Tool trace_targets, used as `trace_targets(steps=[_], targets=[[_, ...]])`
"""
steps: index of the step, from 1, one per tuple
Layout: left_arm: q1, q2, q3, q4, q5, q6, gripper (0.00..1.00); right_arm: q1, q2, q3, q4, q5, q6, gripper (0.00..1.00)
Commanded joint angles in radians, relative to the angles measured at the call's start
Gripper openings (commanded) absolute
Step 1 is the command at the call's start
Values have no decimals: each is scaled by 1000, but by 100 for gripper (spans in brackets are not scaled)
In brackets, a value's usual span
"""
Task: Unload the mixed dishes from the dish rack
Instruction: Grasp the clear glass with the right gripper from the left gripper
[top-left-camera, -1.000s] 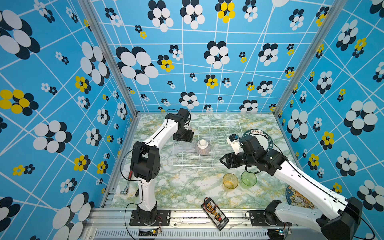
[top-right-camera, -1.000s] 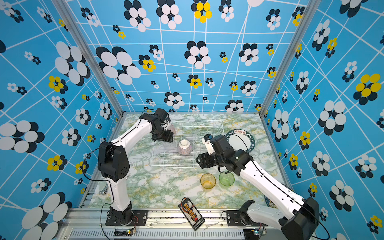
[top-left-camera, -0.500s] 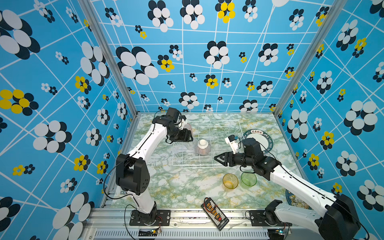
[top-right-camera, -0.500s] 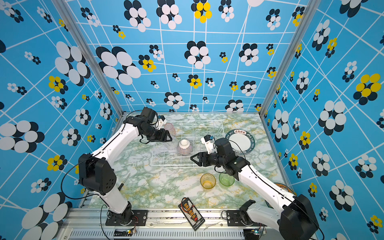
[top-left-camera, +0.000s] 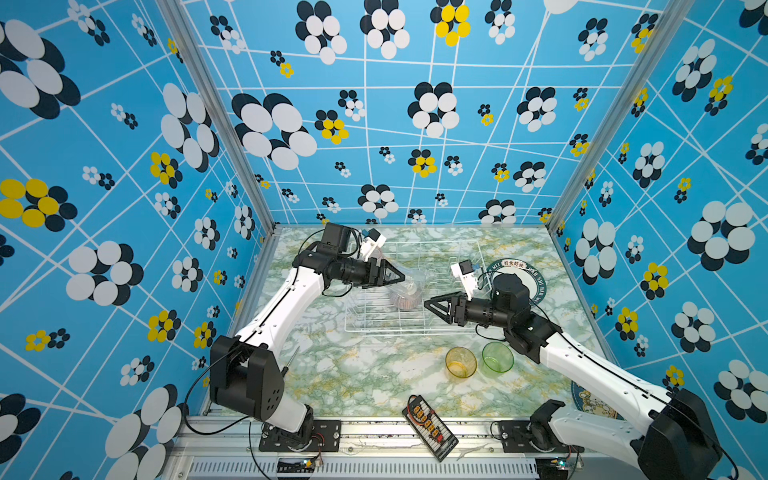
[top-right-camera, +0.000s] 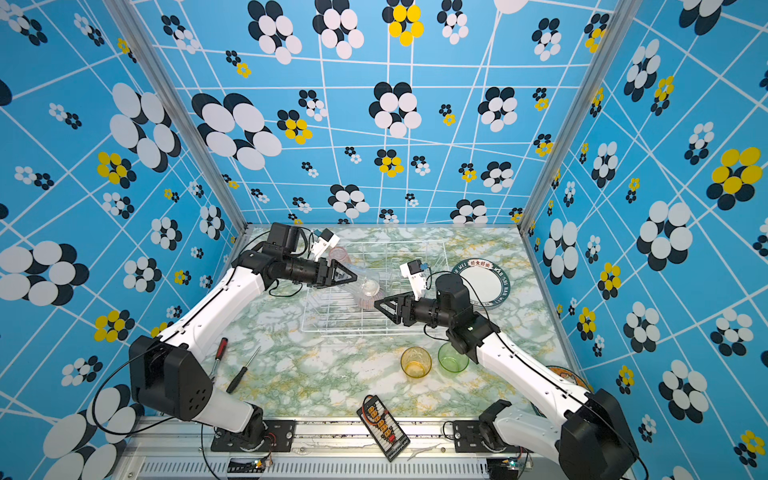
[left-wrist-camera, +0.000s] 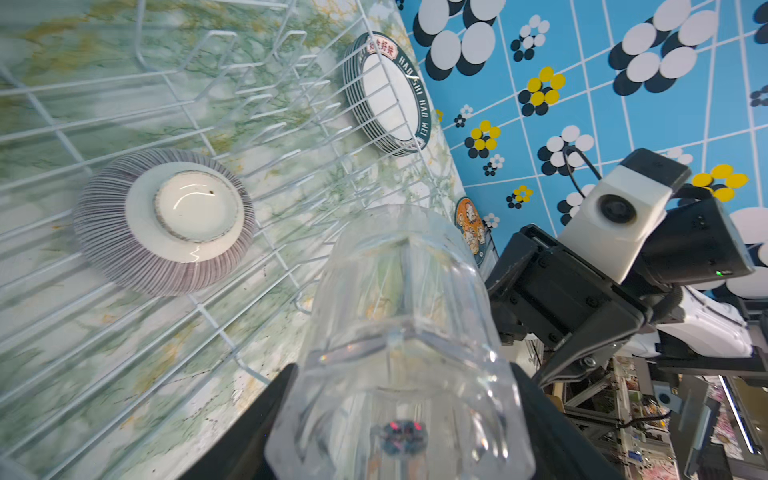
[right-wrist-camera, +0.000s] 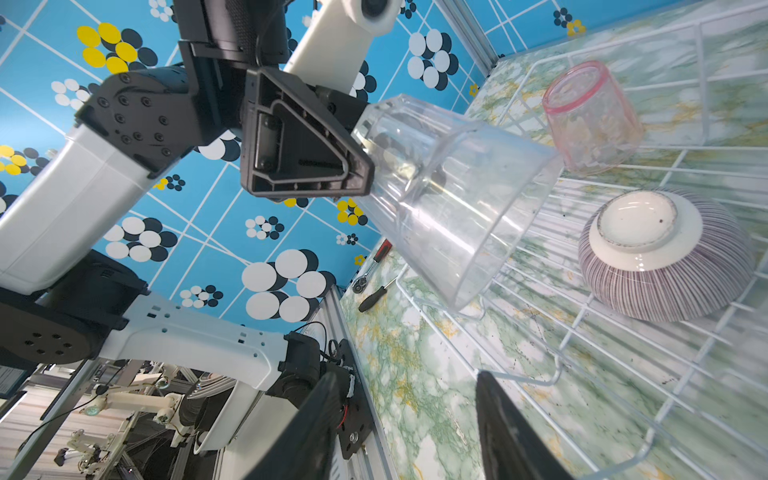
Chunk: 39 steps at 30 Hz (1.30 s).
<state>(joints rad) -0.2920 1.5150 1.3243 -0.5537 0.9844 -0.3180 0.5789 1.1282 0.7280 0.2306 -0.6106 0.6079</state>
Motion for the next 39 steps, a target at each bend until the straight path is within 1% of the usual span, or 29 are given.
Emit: trace_targets(steps=[1,8,10,15,18,21,26,29,31,32,34,36,38,39], targets=[[-1,-51,-38,150,141,-82,45,-8,-25,-7,89,-28,17,54],[-17,-81,-120,312,199,-191,45,-8,6,13,187,-56,54,51],[-24,-85,-141,367,209,-228,45,-8,28,17,239,-77,79,49],[-44,-73,-163,442,224,-276,46,-9,84,22,375,-108,151,43],[-54,-63,-169,477,227,-295,46,-8,114,31,430,-118,183,38],[-61,-55,-171,500,229,-309,46,-8,134,42,446,-124,202,31],[-62,-51,-173,500,231,-307,46,-8,136,45,429,-112,202,14],[-63,-47,-174,495,230,-305,48,-8,133,47,420,-100,196,13],[-63,-44,-171,485,229,-299,54,-8,135,50,416,-98,193,13],[-62,-45,-170,478,227,-295,58,-8,134,51,416,-98,191,13],[-62,-48,-168,456,219,-282,72,-8,134,55,414,-98,187,10],[-62,-56,-167,440,213,-268,82,-8,130,58,403,-99,181,3],[-61,-63,-169,434,210,-260,95,-9,124,64,375,-106,169,1],[-61,-70,-168,434,209,-259,99,-9,119,69,353,-113,160,0]])
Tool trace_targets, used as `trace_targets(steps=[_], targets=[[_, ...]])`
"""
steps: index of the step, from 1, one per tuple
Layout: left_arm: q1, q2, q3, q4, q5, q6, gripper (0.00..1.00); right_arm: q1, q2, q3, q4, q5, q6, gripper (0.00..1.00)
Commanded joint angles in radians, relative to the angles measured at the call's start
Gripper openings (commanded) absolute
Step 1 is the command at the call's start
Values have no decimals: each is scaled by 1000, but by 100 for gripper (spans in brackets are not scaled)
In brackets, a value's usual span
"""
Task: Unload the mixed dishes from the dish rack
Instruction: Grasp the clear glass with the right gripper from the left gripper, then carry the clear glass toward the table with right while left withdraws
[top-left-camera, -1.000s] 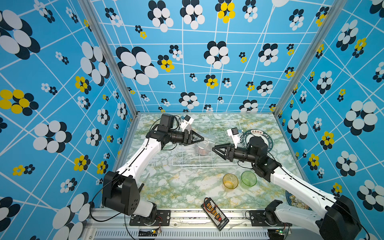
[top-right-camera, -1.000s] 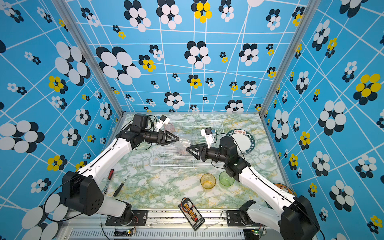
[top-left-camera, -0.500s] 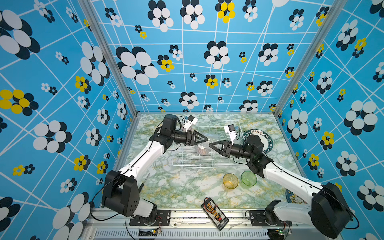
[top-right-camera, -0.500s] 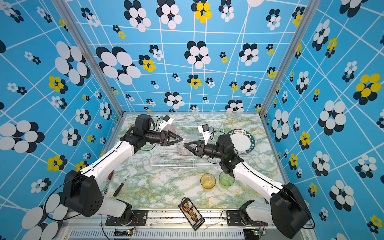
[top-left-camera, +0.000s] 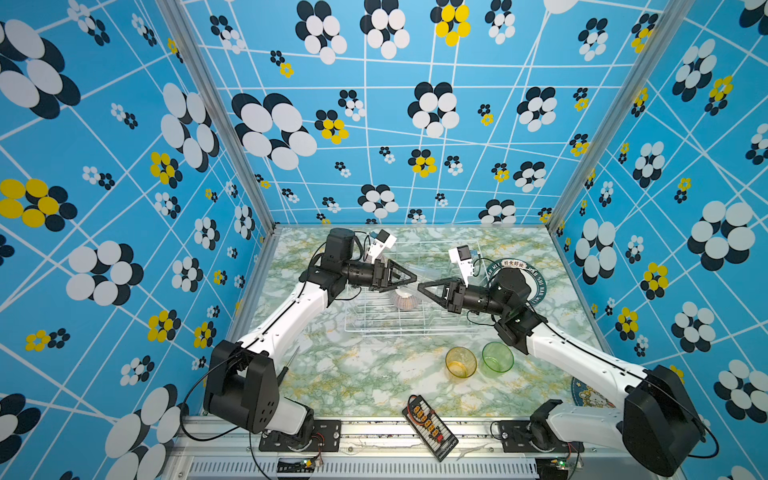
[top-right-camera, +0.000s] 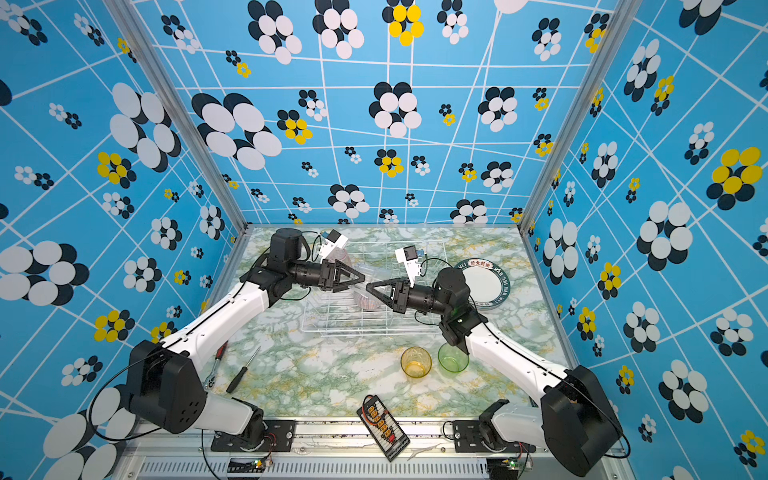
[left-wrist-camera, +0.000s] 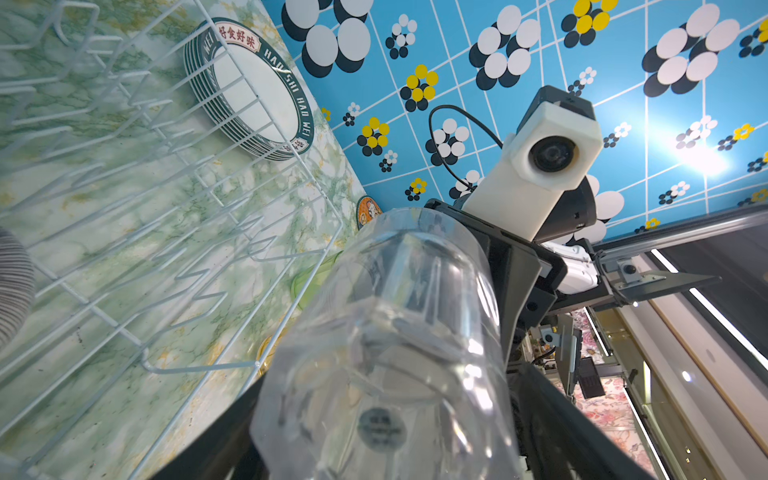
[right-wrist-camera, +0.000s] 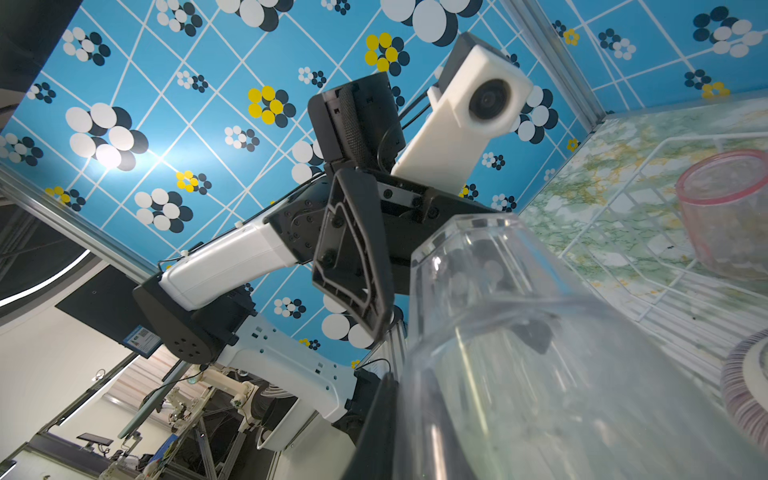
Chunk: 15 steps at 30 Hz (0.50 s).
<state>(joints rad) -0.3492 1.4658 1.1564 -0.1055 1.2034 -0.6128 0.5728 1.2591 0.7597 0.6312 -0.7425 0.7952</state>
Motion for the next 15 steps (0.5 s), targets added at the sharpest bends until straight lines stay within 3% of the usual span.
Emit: trace_targets(steps=[1,5,8,11,15], targets=[[-1,-27,-2,-13,-11,39,99,-2,-18,43,-71,10,-39,0],[12,-58,-2,-16,-31,41,99,-3,-48,64,-208,-3,-97,0],[34,-92,23,-127,-91,110,99,0,-79,87,-346,4,-157,0],[59,-137,66,-308,-206,216,99,12,-118,137,-574,38,-261,0],[85,-199,120,-542,-463,330,99,81,-134,267,-958,189,-446,0]])
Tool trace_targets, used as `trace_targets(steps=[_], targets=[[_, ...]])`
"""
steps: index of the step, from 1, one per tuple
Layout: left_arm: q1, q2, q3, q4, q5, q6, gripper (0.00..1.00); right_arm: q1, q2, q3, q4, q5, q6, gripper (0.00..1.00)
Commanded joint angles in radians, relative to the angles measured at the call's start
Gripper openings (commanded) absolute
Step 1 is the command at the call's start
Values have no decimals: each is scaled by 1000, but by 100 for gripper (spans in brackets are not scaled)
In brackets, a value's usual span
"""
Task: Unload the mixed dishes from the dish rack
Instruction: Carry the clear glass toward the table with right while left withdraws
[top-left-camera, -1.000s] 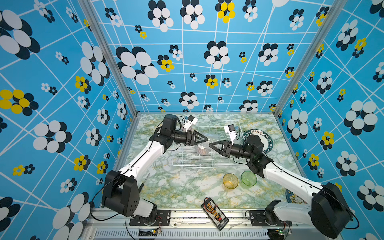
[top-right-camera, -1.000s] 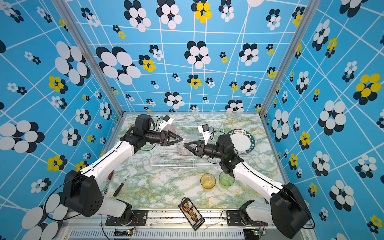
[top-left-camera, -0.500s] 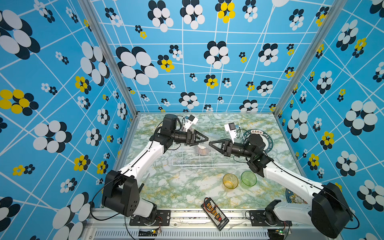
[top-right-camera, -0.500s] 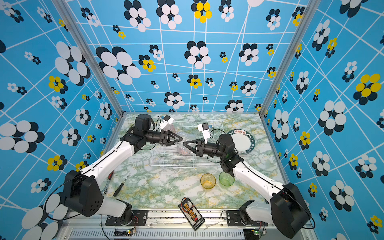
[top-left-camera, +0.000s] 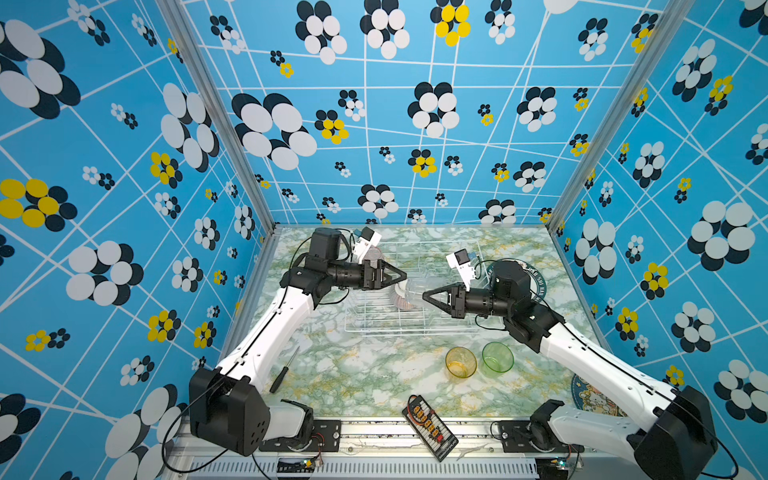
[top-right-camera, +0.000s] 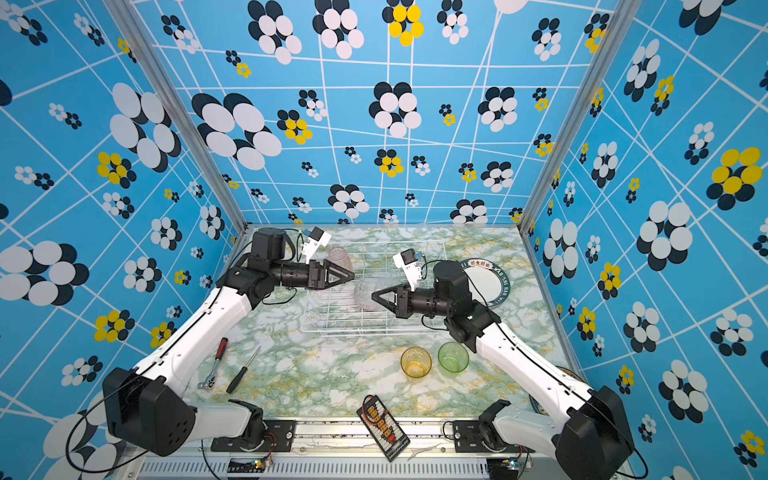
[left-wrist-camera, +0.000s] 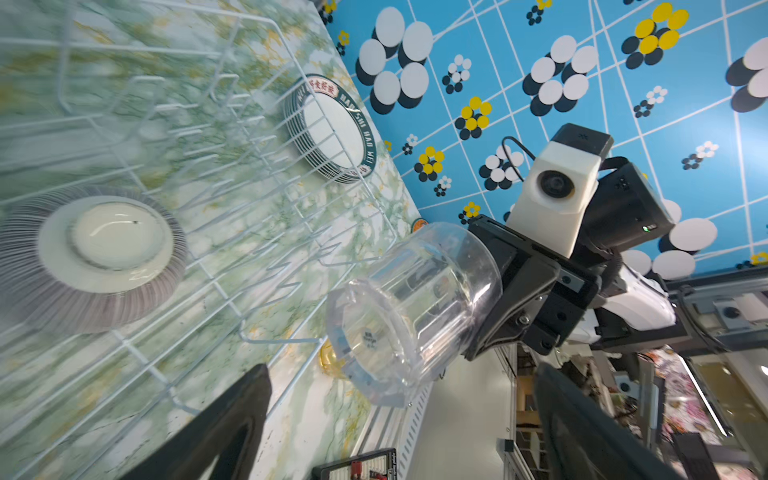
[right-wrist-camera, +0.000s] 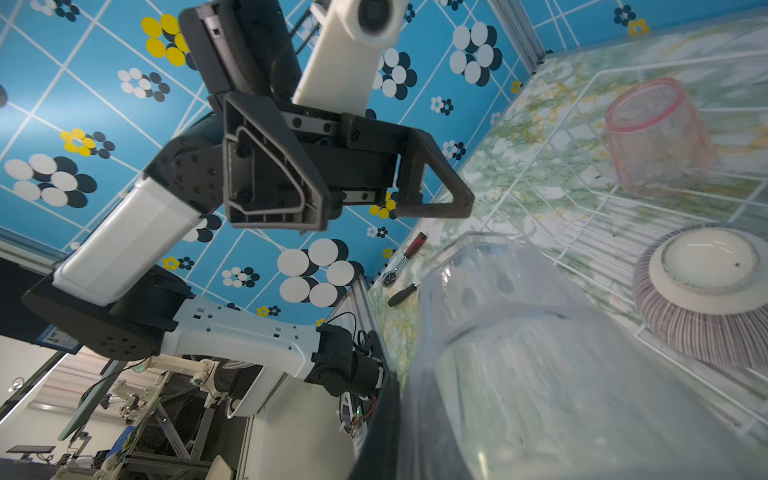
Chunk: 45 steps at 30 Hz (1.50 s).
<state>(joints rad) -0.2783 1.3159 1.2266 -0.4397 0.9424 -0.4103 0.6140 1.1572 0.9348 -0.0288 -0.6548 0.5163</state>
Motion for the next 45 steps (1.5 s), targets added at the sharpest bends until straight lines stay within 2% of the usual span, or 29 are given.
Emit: trace_targets(steps=[1,7,13,18,24,31,45], targets=[[17,-64,57,-248,-260,143,99,71,-25,130,-385,147,-209,0],[34,-98,71,-365,-444,189,99,256,66,294,-730,407,-321,0],[40,-96,74,-392,-498,200,99,431,209,372,-900,588,-349,0],[42,-93,75,-393,-495,205,99,523,324,404,-955,631,-343,0],[44,-83,76,-393,-481,209,99,560,438,422,-964,620,-334,0],[46,-76,81,-394,-477,214,99,566,557,455,-1004,666,-337,0],[50,-68,82,-399,-469,223,99,556,669,478,-1004,691,-365,0]])
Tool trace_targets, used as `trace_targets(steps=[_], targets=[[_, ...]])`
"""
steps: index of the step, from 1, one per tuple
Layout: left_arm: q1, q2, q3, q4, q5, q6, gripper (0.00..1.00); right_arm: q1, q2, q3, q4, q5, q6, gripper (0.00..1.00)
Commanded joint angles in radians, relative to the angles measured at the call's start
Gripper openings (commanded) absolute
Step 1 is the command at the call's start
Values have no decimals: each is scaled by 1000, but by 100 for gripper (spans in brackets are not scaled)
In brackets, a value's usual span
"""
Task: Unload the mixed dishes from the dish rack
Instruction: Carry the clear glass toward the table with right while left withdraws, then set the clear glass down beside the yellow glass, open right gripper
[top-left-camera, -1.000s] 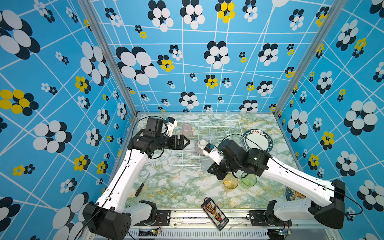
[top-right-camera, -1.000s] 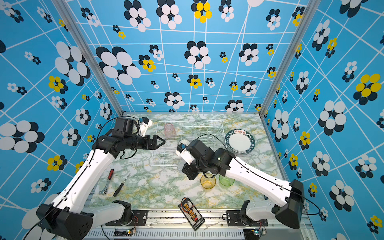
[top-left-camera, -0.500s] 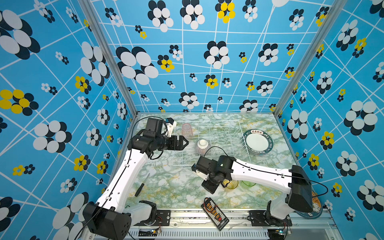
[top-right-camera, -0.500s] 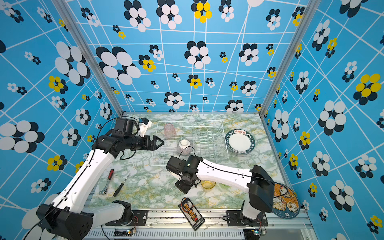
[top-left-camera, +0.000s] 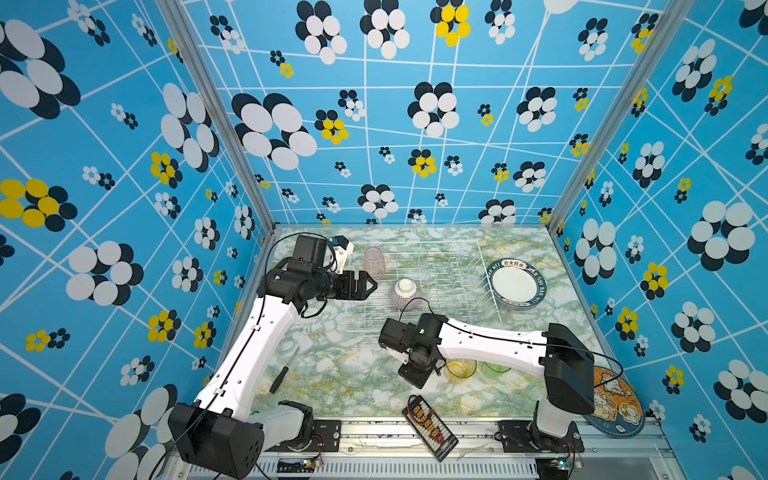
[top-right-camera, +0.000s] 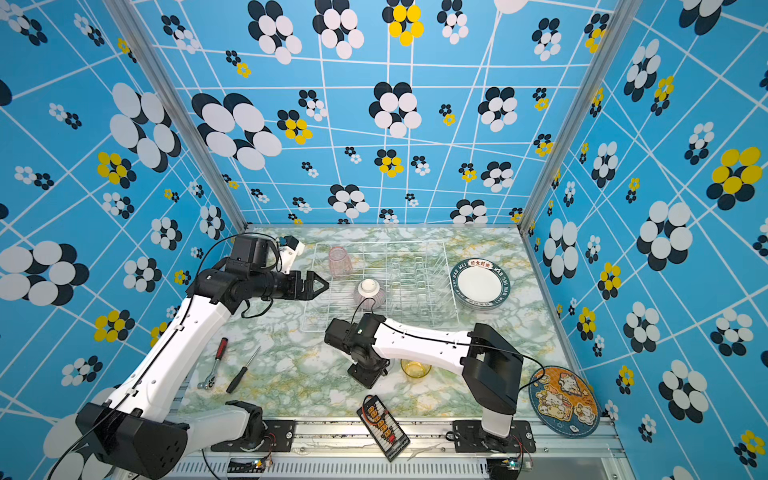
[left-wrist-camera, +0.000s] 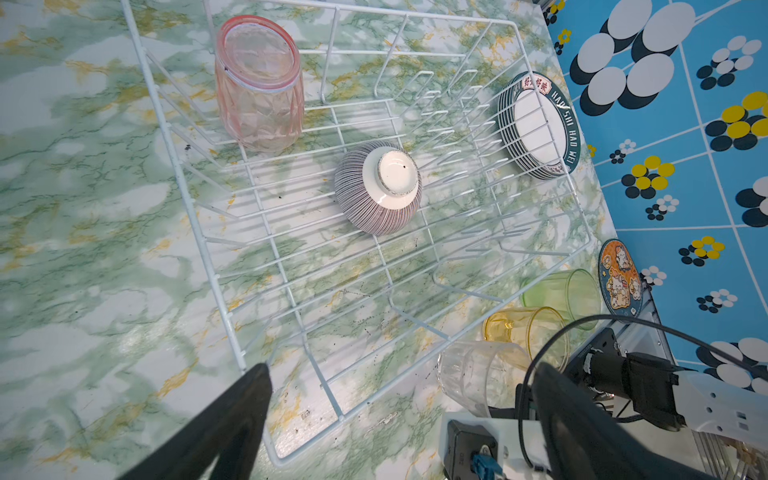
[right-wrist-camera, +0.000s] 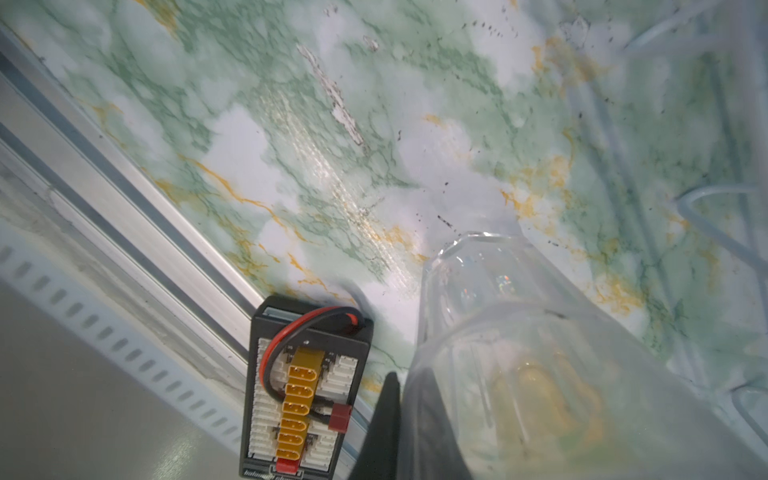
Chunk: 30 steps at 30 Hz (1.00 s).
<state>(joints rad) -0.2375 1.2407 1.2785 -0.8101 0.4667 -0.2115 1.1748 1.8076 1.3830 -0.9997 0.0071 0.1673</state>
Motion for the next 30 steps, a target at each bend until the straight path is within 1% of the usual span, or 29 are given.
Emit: trace_targets(steps=[1,20,21,24,25,27,30], targets=[[9,6,30,-29,6,24,99,-4,24,31,-33,33,-17,0],[9,23,23,-40,1,24,99,-12,67,43,-42,37,-19,0],[9,25,22,-41,2,24,99,-13,65,45,-43,37,-19,3],[10,28,23,-41,0,24,99,-13,58,47,-38,36,-17,21],[9,30,21,-42,-4,24,99,-13,53,47,-37,37,-17,26],[10,34,22,-41,-8,24,99,-12,43,48,-36,39,-17,31],[7,43,21,-41,-25,24,99,-13,27,52,-36,44,-15,34]])
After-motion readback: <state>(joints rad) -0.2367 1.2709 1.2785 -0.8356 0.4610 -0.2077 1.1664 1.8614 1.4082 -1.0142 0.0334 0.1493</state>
